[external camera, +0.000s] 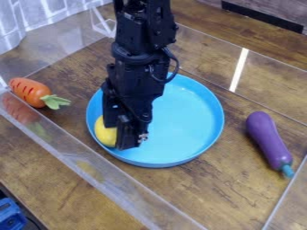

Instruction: Remove the lemon from the blue tray and put it on the table

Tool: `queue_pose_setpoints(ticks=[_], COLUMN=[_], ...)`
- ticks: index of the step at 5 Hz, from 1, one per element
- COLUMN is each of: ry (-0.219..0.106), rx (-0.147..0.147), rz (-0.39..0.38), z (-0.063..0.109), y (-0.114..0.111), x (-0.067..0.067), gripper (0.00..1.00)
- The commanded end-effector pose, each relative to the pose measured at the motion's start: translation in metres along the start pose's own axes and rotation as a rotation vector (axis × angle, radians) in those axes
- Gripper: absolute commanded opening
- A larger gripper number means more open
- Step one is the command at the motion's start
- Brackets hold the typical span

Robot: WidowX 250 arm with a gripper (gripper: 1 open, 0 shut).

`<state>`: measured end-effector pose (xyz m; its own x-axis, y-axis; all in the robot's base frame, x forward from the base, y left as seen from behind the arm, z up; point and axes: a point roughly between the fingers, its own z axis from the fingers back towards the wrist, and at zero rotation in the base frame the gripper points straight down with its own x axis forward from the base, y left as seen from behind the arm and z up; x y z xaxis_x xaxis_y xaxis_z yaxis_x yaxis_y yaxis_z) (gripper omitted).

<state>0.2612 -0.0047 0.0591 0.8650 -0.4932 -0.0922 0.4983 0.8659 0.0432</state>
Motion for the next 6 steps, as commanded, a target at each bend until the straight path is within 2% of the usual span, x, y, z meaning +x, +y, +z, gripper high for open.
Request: queue_pose_setpoints(ticks=[1, 2, 4, 6], ry=[-0.039, -0.039, -0.031, -0.020], rx=[0.024, 0.027, 0.024, 0.025], rz=[-0.043, -0.088, -0.062, -0.086], z=[0.018, 0.022, 0.013, -0.005], y=[0.016, 0.025, 0.037, 0.021], x=[0.002, 0.000, -0.001, 0.008], gripper=[0.00, 1.00, 1.00, 1.00])
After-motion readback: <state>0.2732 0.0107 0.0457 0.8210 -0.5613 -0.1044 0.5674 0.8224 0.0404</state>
